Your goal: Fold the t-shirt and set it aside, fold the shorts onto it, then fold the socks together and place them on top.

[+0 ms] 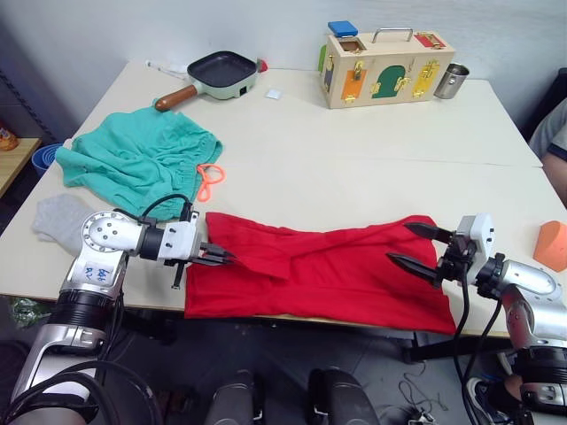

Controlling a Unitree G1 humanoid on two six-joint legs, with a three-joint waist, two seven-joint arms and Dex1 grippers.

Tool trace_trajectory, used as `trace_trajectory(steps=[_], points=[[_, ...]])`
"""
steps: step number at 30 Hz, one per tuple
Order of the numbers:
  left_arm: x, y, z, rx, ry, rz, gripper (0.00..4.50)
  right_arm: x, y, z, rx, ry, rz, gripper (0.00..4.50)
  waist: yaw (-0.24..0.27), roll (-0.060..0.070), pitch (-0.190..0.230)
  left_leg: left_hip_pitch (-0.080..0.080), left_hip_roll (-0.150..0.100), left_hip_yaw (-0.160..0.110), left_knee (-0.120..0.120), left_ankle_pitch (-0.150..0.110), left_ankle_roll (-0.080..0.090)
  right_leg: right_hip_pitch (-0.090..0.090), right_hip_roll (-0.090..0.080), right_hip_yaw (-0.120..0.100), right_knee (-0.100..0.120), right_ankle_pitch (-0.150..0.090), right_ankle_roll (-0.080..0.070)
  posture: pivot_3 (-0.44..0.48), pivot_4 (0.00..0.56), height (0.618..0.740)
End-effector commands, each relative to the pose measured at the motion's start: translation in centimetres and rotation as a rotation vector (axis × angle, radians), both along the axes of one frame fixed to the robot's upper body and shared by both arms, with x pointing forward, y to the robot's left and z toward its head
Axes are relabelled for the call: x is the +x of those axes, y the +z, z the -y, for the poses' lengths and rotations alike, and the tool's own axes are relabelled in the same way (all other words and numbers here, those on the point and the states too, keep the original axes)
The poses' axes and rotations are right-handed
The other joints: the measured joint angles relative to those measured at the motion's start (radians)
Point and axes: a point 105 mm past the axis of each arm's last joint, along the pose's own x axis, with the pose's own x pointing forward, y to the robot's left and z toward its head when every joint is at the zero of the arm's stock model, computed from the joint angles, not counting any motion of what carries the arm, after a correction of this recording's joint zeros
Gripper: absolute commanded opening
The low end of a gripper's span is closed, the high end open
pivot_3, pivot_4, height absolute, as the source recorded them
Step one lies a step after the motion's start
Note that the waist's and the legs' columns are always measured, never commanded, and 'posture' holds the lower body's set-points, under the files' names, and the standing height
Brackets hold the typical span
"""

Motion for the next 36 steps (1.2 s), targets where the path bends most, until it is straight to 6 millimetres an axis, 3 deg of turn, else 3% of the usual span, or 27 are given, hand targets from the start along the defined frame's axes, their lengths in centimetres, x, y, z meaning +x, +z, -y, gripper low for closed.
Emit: trace_trajectory(steps=[1,7,14,19,23,29,32,36], points=[[0.8,0.5,-0.9,0.002,0.044,0.078,0.03,0.1,0.7,0.1,-0.019,0.004,0.032,4.5,-0.002,0.0,0.0,0.0,0.0,0.0,0.0,0.0,0.0,0.0,0.0,0.0,0.0,0.0,0.0,0.0,0.15,0.74],[1.4,1.0,-2.2,-0.003,0.096,0.116,0.03,1.3,1.7,2.0,-0.09,-0.032,0.065,4.5,-0.004,0.0,0.0,0.0,0.0,0.0,0.0,0.0,0.0,0.0,0.0,0.0,0.0,0.0,0.0,0.0,0.15,0.74],[0.5,0.7,-2.5,-0.006,0.082,0.051,0.03,2.8,3.2,3.7,-0.254,-0.003,0.112,4.5,-0.017,0.0,0.0,0.0,0.0,0.001,0.0,0.0,0.0,0.0,0.001,0.0,0.0,0.0,0.0,0.0,0.15,0.74],[0.6,2.1,-2.8,-0.074,0.168,-0.067,1.28,4.9,4.5,4.5,-0.294,-0.007,0.002,4.5,-0.028,0.0,0.0,0.0,0.0,0.001,0.0,0.0,0.0,-0.001,0.001,0.0,0.001,0.0,0.0,0.0,0.15,0.74],[-1.8,2.7,-2.6,-0.042,0.128,-0.225,2.58,6.8,5.3,5.2,-0.257,-0.078,-0.136,4.5,-0.034,0.001,0.0,0.0,0.001,0.001,-0.001,0.0,-0.001,-0.002,0.001,0.0,0.002,0.0,0.0,0.0,0.15,0.74],[-3.0,5.5,-1.4,-0.153,0.132,-0.272,4.46,7.9,4.0,5.9,-0.23,-0.214,-0.449,4.5,-0.029,0.002,0.001,-0.001,0.001,0.001,-0.001,0.0,-0.002,-0.002,0.001,0.0,0.001,-0.001,-0.002,0.0,0.15,0.74],[-2.7,6.6,-0.8,-0.269,0.174,-0.27,4.49,8.3,3.6,5.3,-0.216,-0.233,-0.502,4.5,-0.028,0.002,0.001,-0.002,0.001,0.0,-0.001,0.0,-0.002,-0.002,0.0,0.0,-0.001,-0.001,-0.002,0.0,0.15,0.74],[-2.9,6.3,-0.4,-0.307,0.206,-0.278,4.49,8.4,3.1,4.5,-0.235,-0.22,-0.548,4.5,-0.03,0.002,0.001,-0.002,0.001,0.0,-0.002,0.0,-0.002,-0.002,0.001,0.0,-0.001,-0.001,-0.002,0.0,0.15,0.74]])
